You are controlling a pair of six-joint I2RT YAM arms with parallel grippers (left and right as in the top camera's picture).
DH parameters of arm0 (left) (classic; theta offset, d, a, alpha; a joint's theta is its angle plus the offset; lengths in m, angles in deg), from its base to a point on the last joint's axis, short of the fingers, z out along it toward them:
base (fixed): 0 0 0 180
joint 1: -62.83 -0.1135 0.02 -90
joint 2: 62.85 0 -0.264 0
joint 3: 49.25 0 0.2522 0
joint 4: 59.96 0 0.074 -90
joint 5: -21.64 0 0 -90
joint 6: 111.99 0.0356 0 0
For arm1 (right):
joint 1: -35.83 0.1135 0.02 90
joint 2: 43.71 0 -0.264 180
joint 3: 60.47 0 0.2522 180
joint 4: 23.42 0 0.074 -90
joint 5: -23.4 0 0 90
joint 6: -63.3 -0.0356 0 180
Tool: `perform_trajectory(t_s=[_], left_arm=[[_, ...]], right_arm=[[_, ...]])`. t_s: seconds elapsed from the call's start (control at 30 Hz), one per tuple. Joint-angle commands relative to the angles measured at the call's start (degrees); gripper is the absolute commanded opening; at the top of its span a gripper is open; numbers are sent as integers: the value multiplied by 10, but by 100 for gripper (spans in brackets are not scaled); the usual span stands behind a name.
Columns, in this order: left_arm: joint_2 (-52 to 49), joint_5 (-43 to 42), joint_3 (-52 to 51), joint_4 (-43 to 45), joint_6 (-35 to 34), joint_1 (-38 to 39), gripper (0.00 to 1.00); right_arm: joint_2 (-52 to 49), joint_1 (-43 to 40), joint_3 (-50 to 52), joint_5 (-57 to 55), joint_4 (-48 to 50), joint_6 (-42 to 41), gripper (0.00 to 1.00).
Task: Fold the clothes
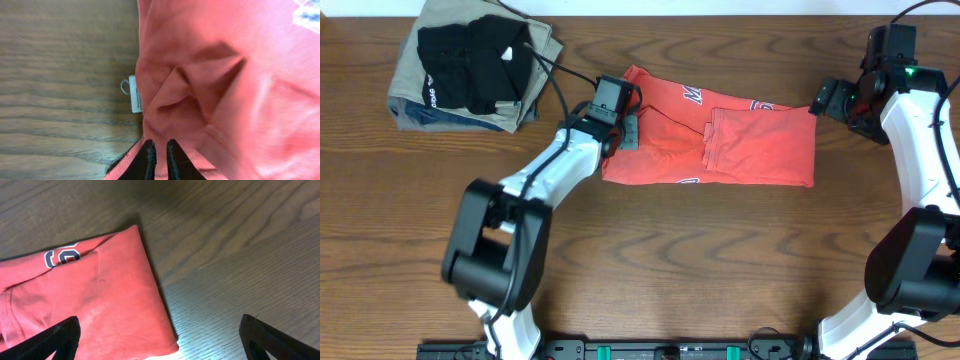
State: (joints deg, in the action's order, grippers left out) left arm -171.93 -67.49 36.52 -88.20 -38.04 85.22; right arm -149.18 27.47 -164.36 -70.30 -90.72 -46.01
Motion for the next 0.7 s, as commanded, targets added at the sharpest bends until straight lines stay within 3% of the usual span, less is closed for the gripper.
perform_trajectory(t_s=[0.0, 0.03, 0.17, 0.23, 0.47, 0.67], left_arm=[[76, 9, 1, 4, -9, -1, 12], [87, 10, 1, 4, -4, -2, 17], [98, 9, 1, 1, 10, -19, 70], [93, 3, 1, -9, 10, -35, 81], [60, -245, 1, -16, 77, -113, 100], [5, -342, 1, -18, 116, -148, 98]], right_arm=[[-1, -2, 2, -6, -1, -8, 99], [-1, -2, 2, -6, -1, -8, 99], [-1, -2, 2, -6, -1, -8, 99], [-1, -2, 2, -6, -1, -8, 99], [-1, -2, 2, -6, -1, -8, 99], [-1, -2, 2, -6, -1, -8, 99]])
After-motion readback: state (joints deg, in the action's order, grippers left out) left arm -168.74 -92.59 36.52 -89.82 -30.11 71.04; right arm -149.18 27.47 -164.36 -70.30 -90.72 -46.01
